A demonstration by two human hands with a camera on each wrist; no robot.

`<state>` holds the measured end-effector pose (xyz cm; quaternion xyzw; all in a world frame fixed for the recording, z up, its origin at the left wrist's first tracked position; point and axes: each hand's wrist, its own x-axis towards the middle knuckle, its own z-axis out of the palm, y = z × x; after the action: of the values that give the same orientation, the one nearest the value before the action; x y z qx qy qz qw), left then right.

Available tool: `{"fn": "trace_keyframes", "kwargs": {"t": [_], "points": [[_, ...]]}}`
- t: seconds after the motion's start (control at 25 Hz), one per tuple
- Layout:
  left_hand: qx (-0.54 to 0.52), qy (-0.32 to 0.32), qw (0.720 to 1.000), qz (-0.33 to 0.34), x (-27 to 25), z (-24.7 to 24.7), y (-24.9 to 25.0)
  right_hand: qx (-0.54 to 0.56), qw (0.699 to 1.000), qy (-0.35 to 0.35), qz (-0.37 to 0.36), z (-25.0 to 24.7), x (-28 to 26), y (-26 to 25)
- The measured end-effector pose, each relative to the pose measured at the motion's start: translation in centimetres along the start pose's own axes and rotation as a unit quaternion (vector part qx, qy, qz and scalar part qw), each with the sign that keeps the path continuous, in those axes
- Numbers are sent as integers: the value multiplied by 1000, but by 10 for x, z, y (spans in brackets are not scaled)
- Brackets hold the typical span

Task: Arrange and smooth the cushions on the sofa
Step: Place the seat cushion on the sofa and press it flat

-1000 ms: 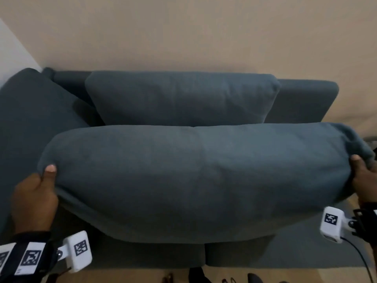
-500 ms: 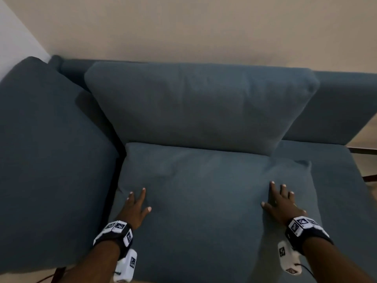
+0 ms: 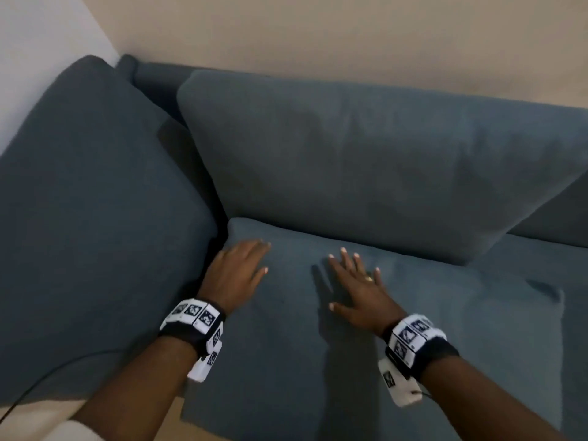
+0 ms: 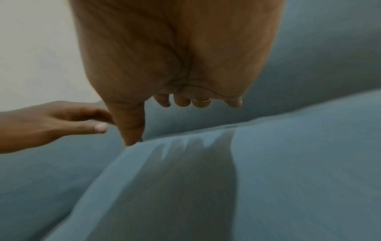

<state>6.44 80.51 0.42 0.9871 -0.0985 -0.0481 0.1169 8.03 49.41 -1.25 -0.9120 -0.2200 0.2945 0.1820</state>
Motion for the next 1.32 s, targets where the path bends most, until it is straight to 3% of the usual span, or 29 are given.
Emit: {"fn": "trace_keyframes", "kwargs": {"t": [0.08,0.16,0.2,0.24,0.28,0.32,0.36,0.4,0.44,0.48,0.52,0.56,0.6,0.64,0.68,0.72,0.76,0.84,0.88,0.92,1.0,1.04,1.08,1.16,1.24,1.32], "points": [[-35,109,993,12,28,-29,-8,-24,991,95,-89,-45,34,-50],[-58,217,974,-29,41,-49,-20,24,947,288,-141,-82,55,-83],[-60,232,970,-49,43,-41,-30,54,920,362,-140,-83,68,-92],[-54,197,977,-62,40,-22,-38,59,914,382,-121,-72,82,-93],[-46,116,990,-72,33,4,-43,46,932,344,-105,-54,94,-93],[-11,-9,997,-73,29,29,-51,-10,973,224,-60,-29,106,-92],[0,-117,991,-69,27,54,-62,-92,993,73,-7,0,117,-85],[-10,-175,982,-73,27,66,-69,-127,991,-23,21,21,119,-80],[-33,-190,977,-97,36,62,-71,-130,990,-38,35,25,122,-76],[-45,-149,980,-120,43,55,-70,-108,994,32,16,21,121,-75],[-38,-88,989,-115,44,56,-69,-54,989,135,-4,11,117,-79],[-21,-54,993,-99,43,56,-62,-40,981,189,6,8,113,-75],[-18,-59,996,-61,39,64,-55,-43,980,194,13,7,107,-72],[-7,-111,994,-22,35,69,-48,-76,985,151,36,14,102,-63],[12,-122,992,27,34,82,-46,-111,989,65,73,24,96,-55],[17,-144,989,28,37,87,-44,-122,988,13,94,30,91,-50],[2,-133,991,-2,50,85,-41,-118,988,32,95,28,90,-40],[-20,-48,995,-80,66,62,-26,-70,975,198,69,5,81,-35],[-17,-37,996,-80,67,59,-17,-53,967,234,91,1,74,-24],[0,-58,998,-37,63,61,-5,-54,967,230,93,1,66,-18],[41,-152,987,35,54,80,12,-104,984,86,119,21,58,0],[35,-175,984,23,52,84,20,-108,986,42,119,26,52,3],[20,-157,987,-5,60,79,32,-98,987,74,103,25,50,11],[-19,-115,991,-59,72,66,54,-43,972,209,99,5,43,21],[3,-134,991,25,72,70,86,-50,979,173,93,-3,31,34],[46,-201,975,85,68,93,108,-122,986,54,95,13,13,55]]}}
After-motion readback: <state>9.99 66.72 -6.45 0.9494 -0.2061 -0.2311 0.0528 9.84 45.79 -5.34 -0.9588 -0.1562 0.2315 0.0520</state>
